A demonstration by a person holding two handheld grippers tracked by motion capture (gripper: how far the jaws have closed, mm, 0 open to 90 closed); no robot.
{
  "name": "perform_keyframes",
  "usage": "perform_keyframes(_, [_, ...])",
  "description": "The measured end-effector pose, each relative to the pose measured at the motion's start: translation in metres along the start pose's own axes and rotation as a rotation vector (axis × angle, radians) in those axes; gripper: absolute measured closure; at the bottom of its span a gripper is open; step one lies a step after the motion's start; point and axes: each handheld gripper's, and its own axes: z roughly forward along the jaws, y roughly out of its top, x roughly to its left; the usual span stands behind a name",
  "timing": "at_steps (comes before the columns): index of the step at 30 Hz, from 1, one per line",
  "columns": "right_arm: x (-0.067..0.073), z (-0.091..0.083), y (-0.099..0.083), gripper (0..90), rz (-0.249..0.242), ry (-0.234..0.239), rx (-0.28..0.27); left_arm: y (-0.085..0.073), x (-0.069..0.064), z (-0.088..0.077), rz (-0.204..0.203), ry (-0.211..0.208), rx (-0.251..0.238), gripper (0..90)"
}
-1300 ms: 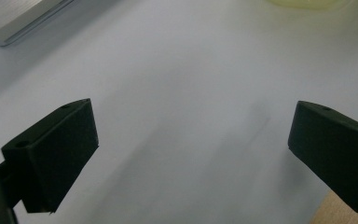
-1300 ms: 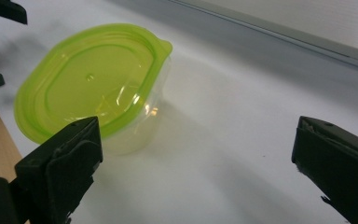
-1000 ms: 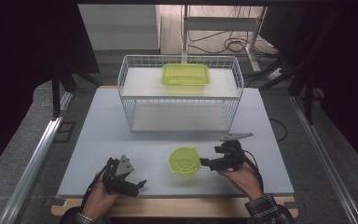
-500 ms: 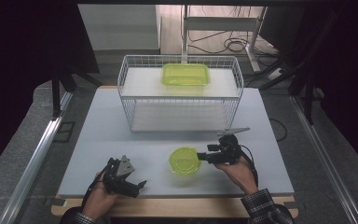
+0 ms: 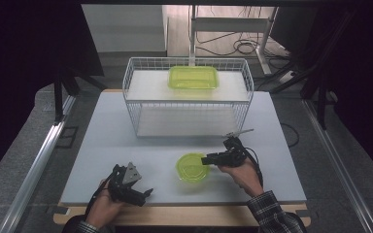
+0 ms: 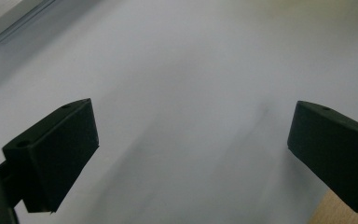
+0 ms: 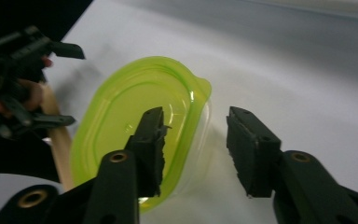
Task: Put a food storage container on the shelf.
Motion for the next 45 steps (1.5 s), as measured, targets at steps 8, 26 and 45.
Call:
perform_keyframes(8, [-0.009, 0.005, 0.002, 76.3, 0.145, 0.097, 0.046, 0.0, -0.001, 0.001, 0.007, -0.004, 0.005, 1.5])
perform_keyframes(26, [-0.003, -0.01, 0.007, 81.1, 0.177, 0.166, -0.013, 0.0, 0.0, 0.0, 0.0, -0.001, -0.002, 1.5])
perform_keyframes(45, [0.004, -0.038, 0.028, 81.1, 0.17, 0.175, -0.114, 0.0, 0.004, -0.003, -0.055, -0.028, -0.028, 0.9])
